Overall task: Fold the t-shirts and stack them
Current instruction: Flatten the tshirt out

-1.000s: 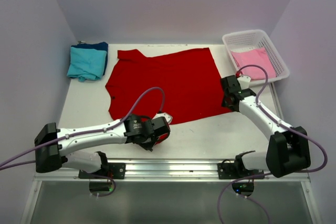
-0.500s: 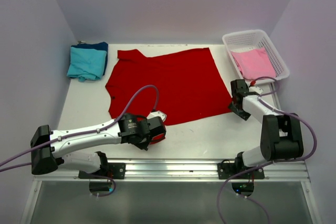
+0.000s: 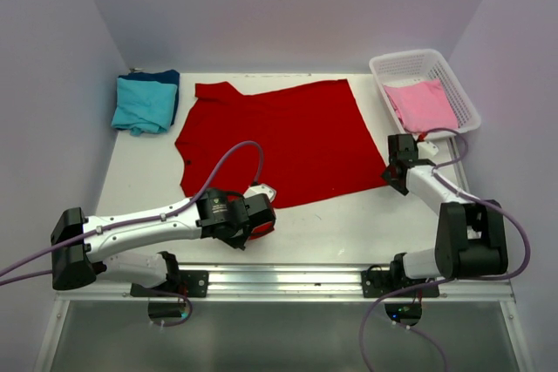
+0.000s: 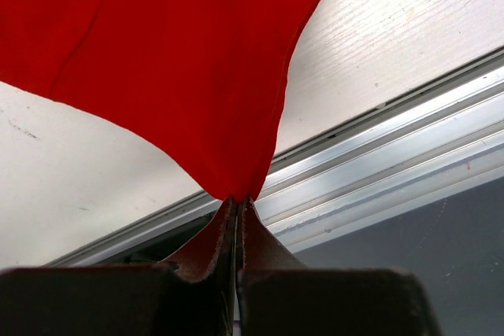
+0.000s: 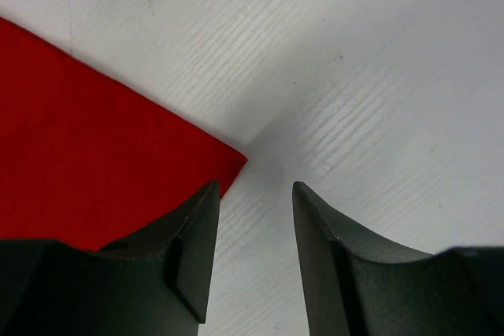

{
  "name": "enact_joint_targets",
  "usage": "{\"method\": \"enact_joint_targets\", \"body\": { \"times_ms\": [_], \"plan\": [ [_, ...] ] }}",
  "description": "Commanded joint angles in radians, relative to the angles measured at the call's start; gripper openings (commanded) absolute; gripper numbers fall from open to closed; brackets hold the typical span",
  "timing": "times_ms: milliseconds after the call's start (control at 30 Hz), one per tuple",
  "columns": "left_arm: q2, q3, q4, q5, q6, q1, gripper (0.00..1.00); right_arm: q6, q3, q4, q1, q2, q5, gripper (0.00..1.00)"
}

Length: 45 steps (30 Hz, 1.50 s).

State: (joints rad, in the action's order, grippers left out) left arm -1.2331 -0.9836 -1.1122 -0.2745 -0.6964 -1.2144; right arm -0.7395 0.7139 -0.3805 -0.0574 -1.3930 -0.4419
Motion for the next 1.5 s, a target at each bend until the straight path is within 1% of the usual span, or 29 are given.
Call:
{"method": "enact_joint_targets", "body": {
  "times_ms": [0,267,433,600,700,767,967,1100,1200,1233,1300,1400,1467],
  "plan": [
    [0.004,-0.010,0.002,-0.015,-0.015,-0.008,0.00,0.015,0.028,0.054,0.010,-0.004,-0.017,0.45],
    [0.011,-0.001,0.009,-0.012,-0.023,-0.008,0.00,0.042,0.062,0.091,0.027,-0.090,-0.008,0.43],
    [0.014,0.003,0.012,-0.009,-0.025,-0.008,0.00,0.045,0.075,0.111,0.030,-0.110,0.015,0.41],
    [0.018,0.006,0.015,-0.008,-0.031,-0.008,0.00,0.048,0.073,0.123,0.030,-0.113,0.034,0.40],
    [0.018,0.008,0.018,-0.006,-0.031,-0.008,0.00,0.048,0.070,0.126,0.030,-0.115,0.042,0.37],
    [0.017,0.007,0.020,-0.006,-0.031,-0.008,0.00,0.049,0.073,0.121,0.031,-0.123,0.049,0.36],
    [0.021,0.005,0.011,-0.012,-0.038,-0.008,0.00,0.017,0.052,0.097,0.031,-0.112,0.138,0.35],
    [0.030,0.006,0.009,-0.014,-0.043,-0.008,0.00,0.005,0.022,0.088,0.033,-0.080,0.158,0.33],
    [0.032,0.006,0.005,-0.017,-0.045,-0.008,0.00,0.008,0.019,0.063,0.031,-0.071,0.161,0.27],
    [0.032,0.005,0.003,-0.019,-0.046,-0.008,0.00,0.008,0.019,0.058,0.031,-0.066,0.166,0.23],
    [0.034,0.002,0.002,-0.022,-0.049,-0.008,0.00,0.012,0.015,0.051,0.031,-0.052,0.173,0.18],
    [0.044,0.002,-0.001,-0.023,-0.057,-0.008,0.00,0.018,0.001,0.049,0.031,-0.026,0.169,0.06],
    [0.052,-0.003,-0.005,-0.028,-0.061,-0.008,0.00,0.023,-0.005,0.043,0.033,-0.012,0.169,0.01]
  ]
}}
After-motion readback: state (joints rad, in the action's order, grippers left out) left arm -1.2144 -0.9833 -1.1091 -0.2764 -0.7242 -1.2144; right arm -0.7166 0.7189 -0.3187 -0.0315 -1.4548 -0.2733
